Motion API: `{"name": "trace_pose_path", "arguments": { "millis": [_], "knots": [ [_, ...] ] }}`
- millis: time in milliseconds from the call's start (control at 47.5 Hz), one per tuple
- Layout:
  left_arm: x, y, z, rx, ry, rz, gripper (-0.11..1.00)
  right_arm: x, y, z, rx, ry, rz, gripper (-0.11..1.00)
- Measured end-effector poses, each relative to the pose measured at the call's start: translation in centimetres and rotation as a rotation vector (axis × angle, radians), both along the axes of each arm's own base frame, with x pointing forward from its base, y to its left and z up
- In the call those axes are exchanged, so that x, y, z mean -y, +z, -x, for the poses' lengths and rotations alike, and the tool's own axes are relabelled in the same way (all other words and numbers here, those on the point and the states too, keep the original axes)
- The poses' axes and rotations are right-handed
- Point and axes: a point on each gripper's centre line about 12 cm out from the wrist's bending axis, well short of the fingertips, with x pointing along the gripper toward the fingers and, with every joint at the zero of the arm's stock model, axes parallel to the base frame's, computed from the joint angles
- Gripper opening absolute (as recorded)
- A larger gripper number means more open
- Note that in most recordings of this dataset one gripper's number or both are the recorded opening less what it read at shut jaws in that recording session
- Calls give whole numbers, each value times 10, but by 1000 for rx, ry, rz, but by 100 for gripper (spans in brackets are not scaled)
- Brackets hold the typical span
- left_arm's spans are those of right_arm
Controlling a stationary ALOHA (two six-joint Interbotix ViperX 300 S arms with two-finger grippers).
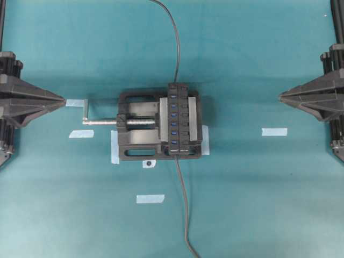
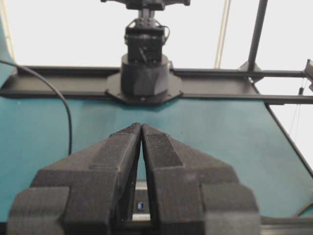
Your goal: Insert the USB into the center port of the fixed hub
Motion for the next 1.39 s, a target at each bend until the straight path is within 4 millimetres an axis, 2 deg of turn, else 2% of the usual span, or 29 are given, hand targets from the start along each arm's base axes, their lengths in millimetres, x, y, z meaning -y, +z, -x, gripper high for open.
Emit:
{"name": "trace_pose_path", "arguments": {
  "millis": [42, 126, 253, 505, 695, 1011, 1390],
  "knots": [
    [0, -5, 1, -9, -2, 3, 11, 0, -1, 0, -2, 0, -5, 15],
    [2, -16, 2, -37, -12, 12, 0, 1, -3, 2, -12, -7, -47, 5],
    [3, -15, 3, -37, -18, 10, 0, 2, -10, 5, -64, -10, -148, 0],
    [3, -25, 2, -130, -18, 8, 0, 1, -26, 7, -227, -13, -217, 0],
    [3, -28, 1, -207, -17, 7, 0, 1, -22, 4, -293, -16, -197, 0],
    [3, -36, 1, -295, -16, 6, 0, 11, -25, -6, -390, -69, -196, 0],
    [3, -37, 1, -313, -16, 6, 0, 25, -29, -25, -517, -136, -179, 0]
  ]
}}
